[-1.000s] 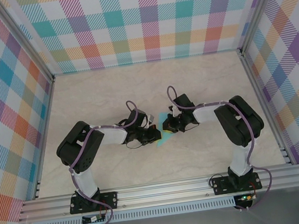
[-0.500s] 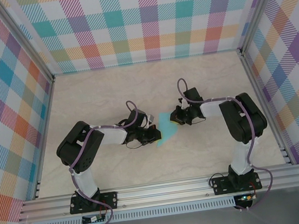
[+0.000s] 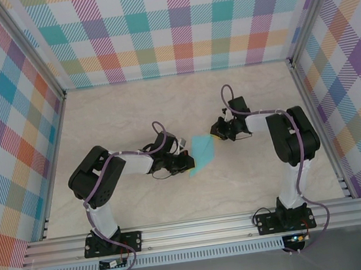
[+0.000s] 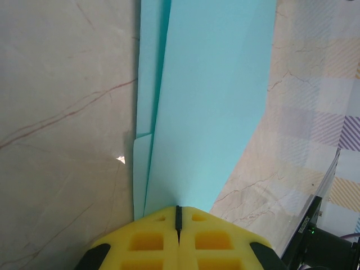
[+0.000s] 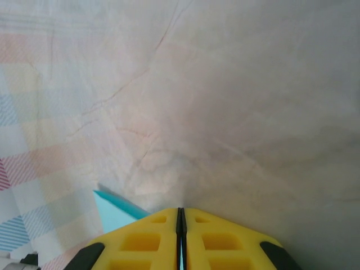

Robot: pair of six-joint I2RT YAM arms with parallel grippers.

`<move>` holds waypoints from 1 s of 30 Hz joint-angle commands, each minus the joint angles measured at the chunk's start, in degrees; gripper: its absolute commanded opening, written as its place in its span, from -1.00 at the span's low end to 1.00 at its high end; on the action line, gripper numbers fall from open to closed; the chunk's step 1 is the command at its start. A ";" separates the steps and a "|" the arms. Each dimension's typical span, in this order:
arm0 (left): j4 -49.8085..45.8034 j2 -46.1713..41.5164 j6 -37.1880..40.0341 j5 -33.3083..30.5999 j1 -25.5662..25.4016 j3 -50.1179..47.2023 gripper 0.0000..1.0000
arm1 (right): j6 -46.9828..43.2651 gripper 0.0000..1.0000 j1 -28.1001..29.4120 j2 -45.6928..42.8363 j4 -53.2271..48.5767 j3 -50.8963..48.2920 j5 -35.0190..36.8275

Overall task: Fold a paper plane with a square sheet of paper (pick it up from the middle)
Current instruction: Fourth fold the wing at the center of the table.

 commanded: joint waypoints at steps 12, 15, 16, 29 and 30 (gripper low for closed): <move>-11.65 5.41 1.37 -7.12 -0.19 -3.82 -0.99 | 1.51 -0.78 6.37 -8.32 -1.04 -2.46 -4.91; -11.98 5.12 1.41 -7.35 -0.19 -3.78 -0.98 | 3.06 -0.80 9.63 -7.95 -1.25 -3.60 -3.08; -11.95 5.16 1.46 -7.37 -0.19 -3.63 -0.98 | 3.66 -0.80 10.32 -7.58 -0.61 -4.30 -2.83; -12.25 5.00 1.38 -6.84 -0.19 -2.96 -0.98 | 5.09 -0.84 11.85 -3.05 2.65 -10.29 -0.82; -12.21 4.97 1.43 -6.74 -0.19 -2.91 -0.97 | 4.62 -0.84 11.89 -3.29 1.79 -10.16 -0.14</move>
